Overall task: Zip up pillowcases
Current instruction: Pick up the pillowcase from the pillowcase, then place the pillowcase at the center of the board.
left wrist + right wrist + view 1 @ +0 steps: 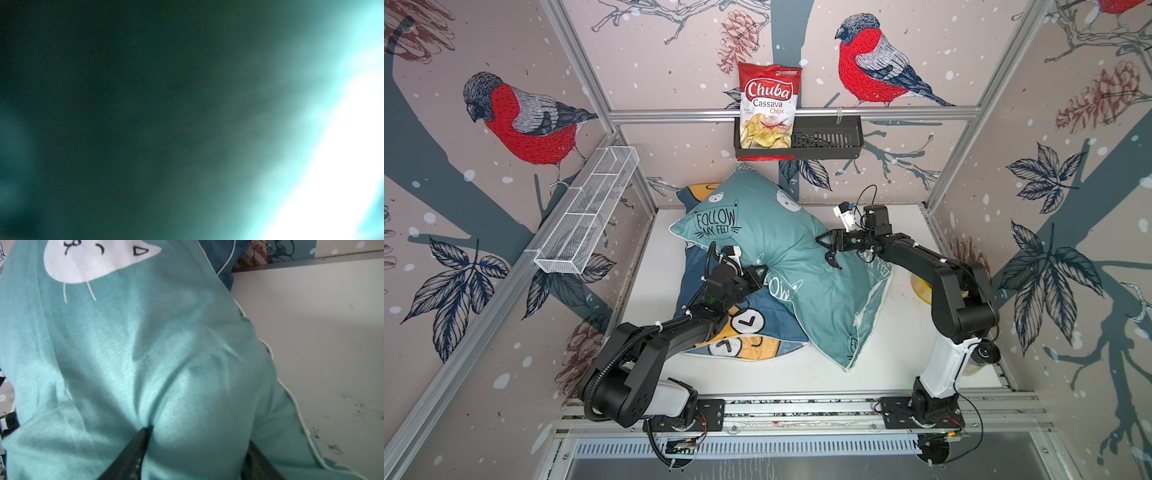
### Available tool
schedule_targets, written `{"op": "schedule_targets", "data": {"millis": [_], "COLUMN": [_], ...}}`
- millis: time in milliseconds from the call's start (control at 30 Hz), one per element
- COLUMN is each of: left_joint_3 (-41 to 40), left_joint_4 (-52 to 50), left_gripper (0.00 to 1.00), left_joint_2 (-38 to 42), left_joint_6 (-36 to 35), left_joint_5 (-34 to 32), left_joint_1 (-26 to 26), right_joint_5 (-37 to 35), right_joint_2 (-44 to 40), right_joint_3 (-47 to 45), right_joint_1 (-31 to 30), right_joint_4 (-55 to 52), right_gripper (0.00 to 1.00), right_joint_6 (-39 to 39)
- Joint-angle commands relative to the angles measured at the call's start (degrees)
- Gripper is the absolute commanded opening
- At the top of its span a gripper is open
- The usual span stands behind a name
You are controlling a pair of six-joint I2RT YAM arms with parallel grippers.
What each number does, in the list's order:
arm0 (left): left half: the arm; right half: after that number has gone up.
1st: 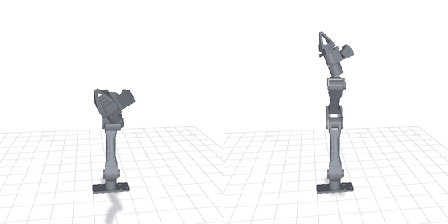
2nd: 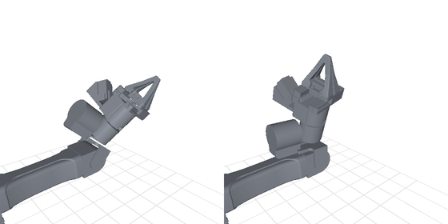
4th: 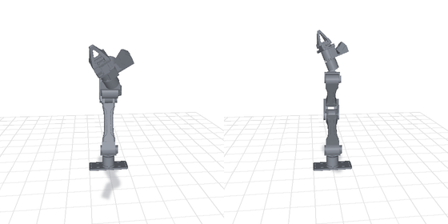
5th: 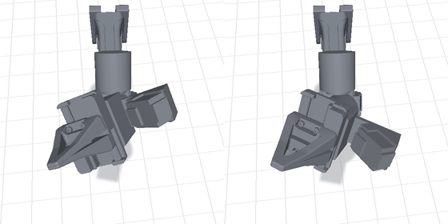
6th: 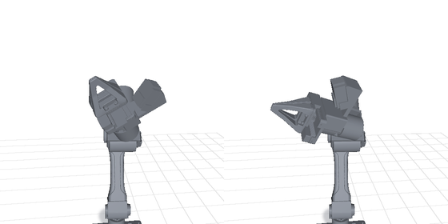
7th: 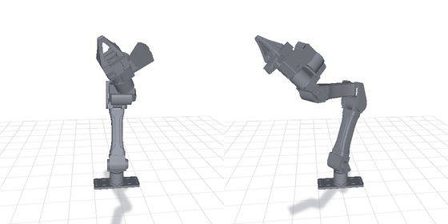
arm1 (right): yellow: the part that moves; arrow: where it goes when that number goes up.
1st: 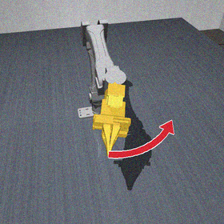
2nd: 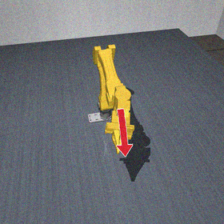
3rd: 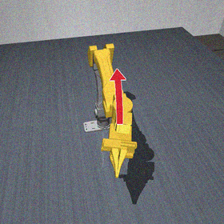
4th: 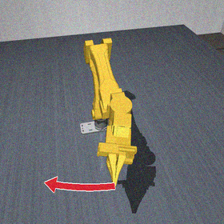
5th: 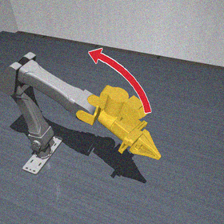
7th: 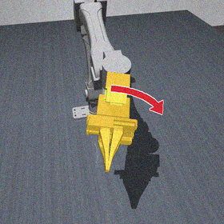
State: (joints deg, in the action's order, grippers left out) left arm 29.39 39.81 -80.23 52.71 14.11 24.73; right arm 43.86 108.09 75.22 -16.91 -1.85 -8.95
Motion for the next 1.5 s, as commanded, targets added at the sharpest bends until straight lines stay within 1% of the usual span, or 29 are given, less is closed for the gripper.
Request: {"op": "schedule_targets", "data": {"millis": [0,67,167,267,333,467,533,567,733,833,1000,1100,1200,1333,1467], "left_joint_3": [-0.19,0.5,3.87,8.63,11.27,16.69,19.37,20.7,27.43,33.63,44.38,51.32,57.6,60.6,63.8], "left_joint_4": [-3.28,-3.55,-7.65,-13.64,-15.83,-17.07,-17.3,-17.2,-16.67,-17.08,-20.89,-24.0,-28.11,-28.98,-30.04], "left_gripper": [0.0,0.0,0.0,0.0,0.0,0.0,0.0,0.0,0.0,0.0,0.0,0.0,0.0,0.0,0.0], "left_joint_2": [0.2,1.46,4.74,8.61,10.48,9.18,6.89,5.42,-3.59,-10.46,-21.55,-28.12,-33.23,-37.5,-41.94], "left_joint_6": [2.87,3.28,1.62,-0.91,-2.01,-3.53,-4.59,-5.01,-6.64,-7.23,-10.05,-12.0,-14.21,-13.47,-14.28], "left_joint_5": [-2.63,-3.34,-6.16,-11.71,-15.02,-15.89,-16.26,-16.54,-16.48,-15.15,-16.15,-17.61,-21.35,-22.92,-24.48], "left_joint_1": [-0.21,-0.13,1.1,4.05,6.31,9.41,11.18,12.04,14.26,14.73,16.13,16.14,16.07,15.11,13.58], "right_joint_5": [4.1,1.69,-2.16,-5.33,-6.62,-9.52,-12.79,-13.15,-12.48,-12.07,-12.52,-14.22,-14.81,-13.88,-13.49], "right_joint_2": [-1.55,-5.12,-10.62,-15.91,-19.36,-25.59,-28.07,-29.29,-36.78,-40.94,-44.17,-44.96,-43.56,-37.12,-30.27], "right_joint_3": [-0.33,-1.92,-2.77,-3.62,-4.81,-7.66,-8.45,-9.08,-17.21,-21.64,-27.69,-30.39,-31.71,-28.59,-27.14], "right_joint_1": [-1.23,-1.64,-1.9,-1.98,-1.86,-0.54,1.45,2.9,9.94,13.87,18.92,20.46,20.51,20.05,18.62], "right_joint_4": [-4.31,-2.5,-2.56,-2.84,-2.34,-1.57,-3.51,-4.49,-2.44,-1.81,-1.62,0.08,4.21,4.46,8.85], "right_gripper": [0.31,0.19,0.0,0.0,0.0,0.0,0.0,0.0,0.0,0.0,0.0,0.0,0.0,0.0,0.0], "right_joint_6": [1.98,1.15,-0.24,-1.94,-3.34,-8.18,-11.13,-12.23,-16.59,-17.71,-19.12,-20.52,-21.34,-20.12,-20.49]}}
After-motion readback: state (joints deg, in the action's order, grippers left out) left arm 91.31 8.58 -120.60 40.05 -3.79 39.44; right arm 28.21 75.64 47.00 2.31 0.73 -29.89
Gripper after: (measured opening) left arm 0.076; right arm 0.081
